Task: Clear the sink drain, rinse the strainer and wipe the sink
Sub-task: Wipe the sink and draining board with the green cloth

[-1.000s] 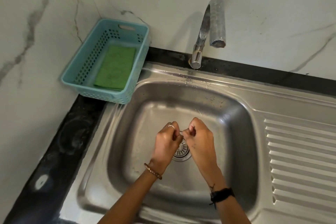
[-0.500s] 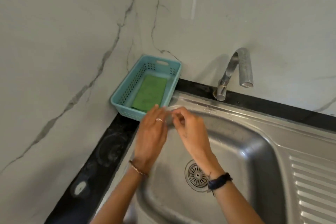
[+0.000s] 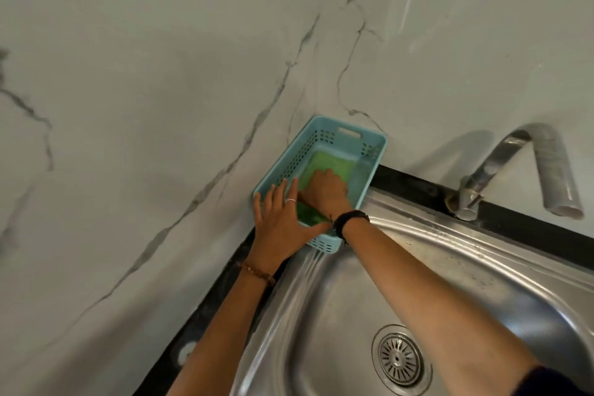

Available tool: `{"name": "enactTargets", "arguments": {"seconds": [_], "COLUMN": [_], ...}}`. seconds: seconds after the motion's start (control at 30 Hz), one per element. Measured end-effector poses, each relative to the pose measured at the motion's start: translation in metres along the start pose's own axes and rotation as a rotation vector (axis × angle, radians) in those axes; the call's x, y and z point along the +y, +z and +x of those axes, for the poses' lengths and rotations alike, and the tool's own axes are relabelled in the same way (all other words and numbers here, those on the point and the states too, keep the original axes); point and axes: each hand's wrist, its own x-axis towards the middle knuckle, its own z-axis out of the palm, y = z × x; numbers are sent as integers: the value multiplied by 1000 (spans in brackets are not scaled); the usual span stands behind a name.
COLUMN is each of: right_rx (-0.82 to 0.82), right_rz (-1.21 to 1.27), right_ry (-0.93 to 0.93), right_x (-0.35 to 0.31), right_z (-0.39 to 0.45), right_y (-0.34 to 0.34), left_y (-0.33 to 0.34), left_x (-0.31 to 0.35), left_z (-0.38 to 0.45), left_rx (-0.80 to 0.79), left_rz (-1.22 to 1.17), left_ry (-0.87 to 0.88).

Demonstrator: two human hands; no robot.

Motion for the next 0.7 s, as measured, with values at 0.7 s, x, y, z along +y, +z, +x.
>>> {"name": "enactTargets", "arguments": {"seconds": [0.7], "right_rx": [62], "right_rz": [2151], "right_ry": [-49], "right_x": [102], "right_z": [-177], "right_y": [-80], "left_y": [-6], "left_x": [20], "left_z": [-11], "left_rx": [2], "left_rz": [-29], "left_ry": [87]}}
